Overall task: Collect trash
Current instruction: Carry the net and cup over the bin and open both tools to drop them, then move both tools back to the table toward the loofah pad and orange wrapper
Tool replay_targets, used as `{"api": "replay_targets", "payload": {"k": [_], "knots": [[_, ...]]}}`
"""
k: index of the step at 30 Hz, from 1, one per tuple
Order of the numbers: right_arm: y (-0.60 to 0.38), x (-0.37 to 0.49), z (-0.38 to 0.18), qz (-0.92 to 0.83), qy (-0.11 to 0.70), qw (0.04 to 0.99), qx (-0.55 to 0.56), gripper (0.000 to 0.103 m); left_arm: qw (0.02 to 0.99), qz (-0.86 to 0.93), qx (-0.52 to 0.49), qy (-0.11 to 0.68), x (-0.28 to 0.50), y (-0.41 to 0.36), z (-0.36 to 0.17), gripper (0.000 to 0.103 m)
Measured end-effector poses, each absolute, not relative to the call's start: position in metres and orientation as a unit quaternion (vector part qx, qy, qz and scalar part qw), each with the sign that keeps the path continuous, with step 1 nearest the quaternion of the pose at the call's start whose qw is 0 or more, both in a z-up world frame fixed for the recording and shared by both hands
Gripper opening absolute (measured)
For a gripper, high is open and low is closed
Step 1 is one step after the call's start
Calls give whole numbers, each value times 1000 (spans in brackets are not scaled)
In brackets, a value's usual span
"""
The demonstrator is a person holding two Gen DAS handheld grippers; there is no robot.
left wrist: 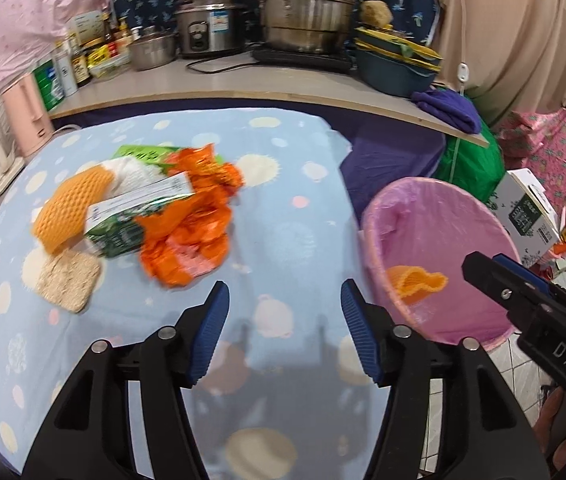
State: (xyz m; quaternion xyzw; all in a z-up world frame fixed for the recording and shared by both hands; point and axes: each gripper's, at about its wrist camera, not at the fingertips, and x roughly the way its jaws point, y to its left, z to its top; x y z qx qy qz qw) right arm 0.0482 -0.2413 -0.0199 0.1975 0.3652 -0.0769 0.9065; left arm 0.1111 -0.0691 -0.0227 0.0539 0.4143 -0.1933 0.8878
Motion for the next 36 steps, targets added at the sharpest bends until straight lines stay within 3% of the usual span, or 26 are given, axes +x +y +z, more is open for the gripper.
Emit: {"api": "replay_targets", "payload": {"k": [9, 22, 36], "knots": [[-195, 71, -24, -39, 382, 906, 177, 48, 892, -122, 18, 435, 123, 6, -38, 73], [-120, 121, -43, 19, 413, 899, 143, 54, 885, -19, -39, 463, 157, 119, -65, 73], [-65, 186, -68, 53, 440, 889, 116, 54, 876, 6, -65, 477, 195, 165, -83, 79]]}}
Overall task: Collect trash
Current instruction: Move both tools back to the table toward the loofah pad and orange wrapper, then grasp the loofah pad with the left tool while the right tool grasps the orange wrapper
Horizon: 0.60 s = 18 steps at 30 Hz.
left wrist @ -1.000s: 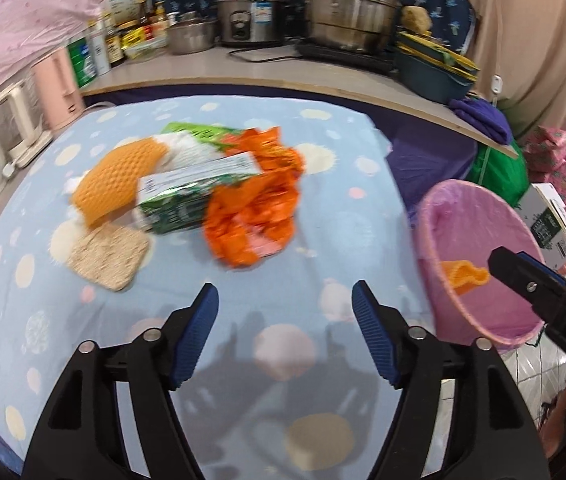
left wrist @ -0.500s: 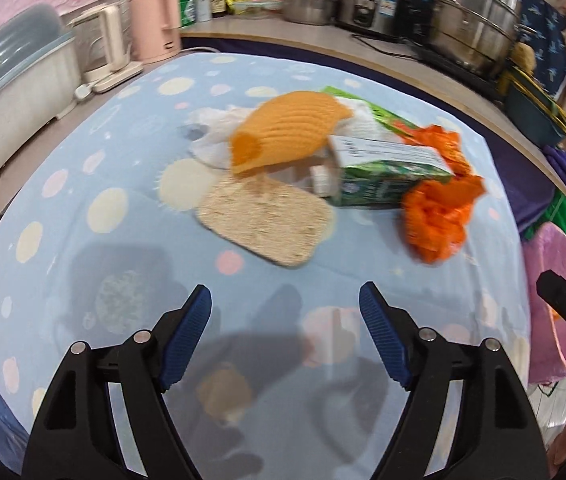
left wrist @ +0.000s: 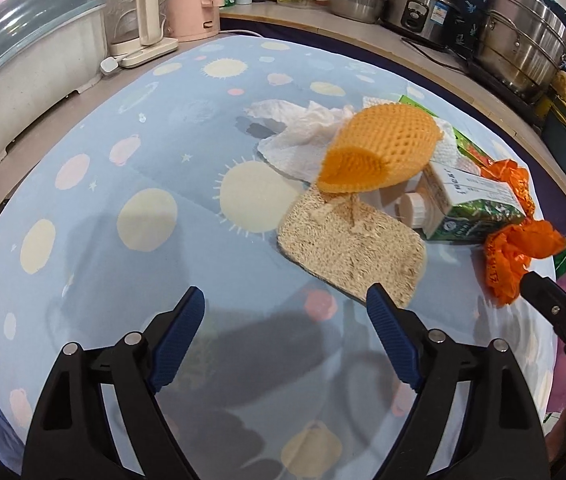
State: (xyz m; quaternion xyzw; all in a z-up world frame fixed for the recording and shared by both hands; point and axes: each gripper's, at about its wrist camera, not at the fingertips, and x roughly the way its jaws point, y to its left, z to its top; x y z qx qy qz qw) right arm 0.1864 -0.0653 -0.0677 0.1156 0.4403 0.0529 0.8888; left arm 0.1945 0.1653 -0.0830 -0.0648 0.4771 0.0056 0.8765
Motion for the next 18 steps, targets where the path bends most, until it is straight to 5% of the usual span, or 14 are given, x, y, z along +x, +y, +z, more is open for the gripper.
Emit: {"api": "replay_targets", "payload": {"k": [3, 6, 12, 18], "knots": [[-59, 197, -77, 53, 450, 885, 110, 52, 874, 4, -67, 482, 203, 166, -88, 80], [-56, 201, -84, 48, 457, 882, 100, 32, 873, 4, -69, 483, 212, 167, -92, 80], [-55, 194, -80, 47, 450, 889, 77, 24, 877, -6, -63, 475, 224, 164, -99, 77], [-68, 182, -74, 43, 445, 888, 102, 24, 880, -34, -57, 470, 226, 156, -97, 43]]}}
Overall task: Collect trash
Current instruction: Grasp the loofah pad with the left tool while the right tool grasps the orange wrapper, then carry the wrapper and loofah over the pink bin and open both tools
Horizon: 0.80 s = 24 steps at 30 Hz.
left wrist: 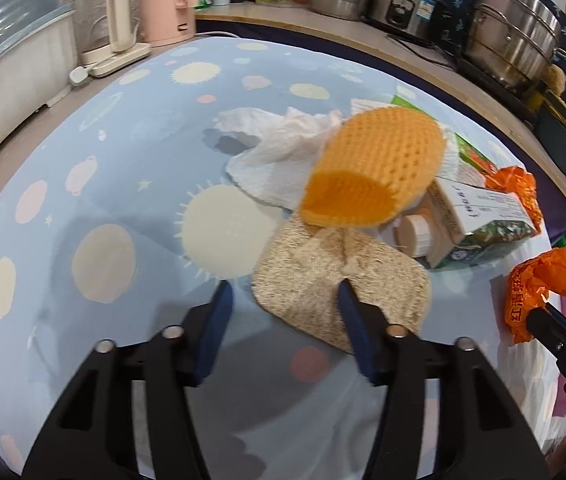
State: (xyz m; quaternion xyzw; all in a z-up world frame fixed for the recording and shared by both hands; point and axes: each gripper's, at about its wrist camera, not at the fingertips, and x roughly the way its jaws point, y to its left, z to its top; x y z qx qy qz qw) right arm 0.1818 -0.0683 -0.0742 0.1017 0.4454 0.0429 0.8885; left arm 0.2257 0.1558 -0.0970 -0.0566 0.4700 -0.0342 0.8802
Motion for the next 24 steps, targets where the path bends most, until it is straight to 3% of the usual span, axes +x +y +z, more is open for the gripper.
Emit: {"api": "replay_targets", "payload": {"k": [2, 7, 24], "knots": [[-74, 178, -72, 41, 445, 888, 110, 24, 879, -43, -52, 473, 223, 151, -97, 26], [-84, 166, -67, 34, 440, 889, 122, 24, 876, -66, -51, 475, 210, 143, -93, 14], [-119, 112, -42, 19, 413, 899, 145, 24, 883, -133, -22, 450, 130, 110, -48, 12]]}}
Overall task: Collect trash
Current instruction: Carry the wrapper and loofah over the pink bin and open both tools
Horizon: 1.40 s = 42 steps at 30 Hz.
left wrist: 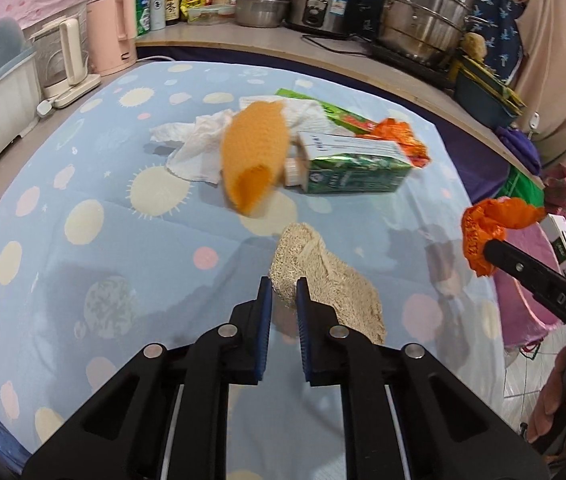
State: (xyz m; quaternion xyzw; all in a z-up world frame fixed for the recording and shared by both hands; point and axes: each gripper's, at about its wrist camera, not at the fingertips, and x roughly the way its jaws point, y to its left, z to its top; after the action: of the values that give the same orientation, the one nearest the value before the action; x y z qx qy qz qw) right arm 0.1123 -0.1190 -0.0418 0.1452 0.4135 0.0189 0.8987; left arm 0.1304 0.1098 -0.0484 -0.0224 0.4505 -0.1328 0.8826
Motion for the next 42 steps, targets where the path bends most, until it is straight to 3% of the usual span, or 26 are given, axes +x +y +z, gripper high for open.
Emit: {"api": "replay_targets", "payload": {"k": [16, 23, 42], "knots": [[-176, 64, -12, -10, 365, 913, 183, 24, 885, -229, 30, 405, 93, 10, 6, 10], [-222, 42, -7, -52, 345, 915, 202, 24, 883, -269, 51, 380, 90, -47, 23, 5], [-319, 32, -30, -141, 348, 896, 238, 25, 869, -345, 78, 345, 103, -164, 42, 5]]}}
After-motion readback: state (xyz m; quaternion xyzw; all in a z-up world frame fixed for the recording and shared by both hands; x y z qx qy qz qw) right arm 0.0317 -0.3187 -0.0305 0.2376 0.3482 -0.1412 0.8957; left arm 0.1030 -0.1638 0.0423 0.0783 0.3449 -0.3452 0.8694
